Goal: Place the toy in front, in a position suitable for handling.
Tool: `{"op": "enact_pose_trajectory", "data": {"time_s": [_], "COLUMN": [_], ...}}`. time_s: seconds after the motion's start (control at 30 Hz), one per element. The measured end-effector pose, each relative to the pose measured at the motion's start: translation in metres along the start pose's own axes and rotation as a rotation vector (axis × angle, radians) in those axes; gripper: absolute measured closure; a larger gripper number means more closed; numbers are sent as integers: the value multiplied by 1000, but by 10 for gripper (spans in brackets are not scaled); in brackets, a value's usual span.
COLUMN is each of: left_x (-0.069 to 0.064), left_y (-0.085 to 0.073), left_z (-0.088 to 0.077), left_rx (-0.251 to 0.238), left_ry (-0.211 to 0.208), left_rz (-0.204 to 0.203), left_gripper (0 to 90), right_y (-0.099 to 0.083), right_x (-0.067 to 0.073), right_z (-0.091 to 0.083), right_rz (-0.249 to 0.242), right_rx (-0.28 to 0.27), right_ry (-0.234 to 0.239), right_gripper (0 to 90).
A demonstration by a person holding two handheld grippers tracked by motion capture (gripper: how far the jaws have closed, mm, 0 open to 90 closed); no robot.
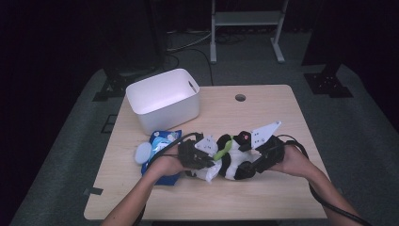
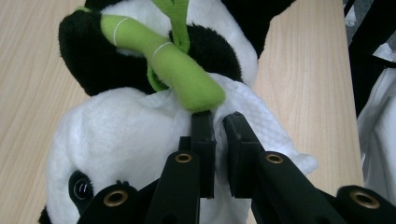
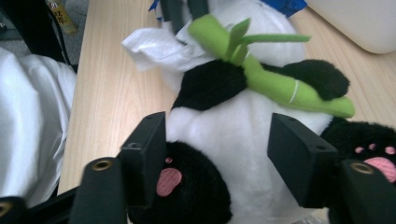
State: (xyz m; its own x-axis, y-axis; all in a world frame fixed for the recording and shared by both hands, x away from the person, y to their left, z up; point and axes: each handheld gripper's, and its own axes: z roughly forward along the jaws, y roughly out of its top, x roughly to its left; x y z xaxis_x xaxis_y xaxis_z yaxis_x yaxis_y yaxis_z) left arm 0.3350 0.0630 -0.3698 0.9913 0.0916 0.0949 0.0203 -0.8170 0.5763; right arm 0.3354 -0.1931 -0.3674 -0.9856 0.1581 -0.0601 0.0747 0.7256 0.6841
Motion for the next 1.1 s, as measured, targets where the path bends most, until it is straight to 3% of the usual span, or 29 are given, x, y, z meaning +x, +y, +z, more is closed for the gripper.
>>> {"op": "enact_pose_trajectory", "data": {"time_s": [0.23, 0.43, 0.6, 0.67, 0.83, 0.93, 1.0, 1.1], "left_x": [1, -3, -5, -5, -5, -3, -4, -5], "left_y": [1, 11, 41, 52, 72, 85, 89, 91], "left_z": [-3, -11, -8, -6, -1, 3, 4, 3], "left_rx": [-8, -51, -73, -105, -104, -98, -94, -67], "left_ry": [7, -16, -25, -53, -58, -55, -44, -19], "left_rz": [-5, 17, 70, 78, 107, 123, 129, 143], "left_gripper": [828, 828, 827, 827, 827, 827, 827, 827], "right_y": [-2, -6, -9, -14, -24, -34, -37, -38], "right_x": [4, 2, -1, -1, -2, -3, -3, -1], "right_z": [-2, -8, -14, -16, -20, -20, -19, -15], "right_rz": [-23, 7, 21, 43, 75, 119, 126, 124], "right_rx": [-6, 1, 13, 16, 11, 45, 47, 49], "right_ry": [6, -15, -26, -20, -10, 1, 17, 39], "right_gripper": [358, 353, 328, 322, 323, 391, 473, 514]}}
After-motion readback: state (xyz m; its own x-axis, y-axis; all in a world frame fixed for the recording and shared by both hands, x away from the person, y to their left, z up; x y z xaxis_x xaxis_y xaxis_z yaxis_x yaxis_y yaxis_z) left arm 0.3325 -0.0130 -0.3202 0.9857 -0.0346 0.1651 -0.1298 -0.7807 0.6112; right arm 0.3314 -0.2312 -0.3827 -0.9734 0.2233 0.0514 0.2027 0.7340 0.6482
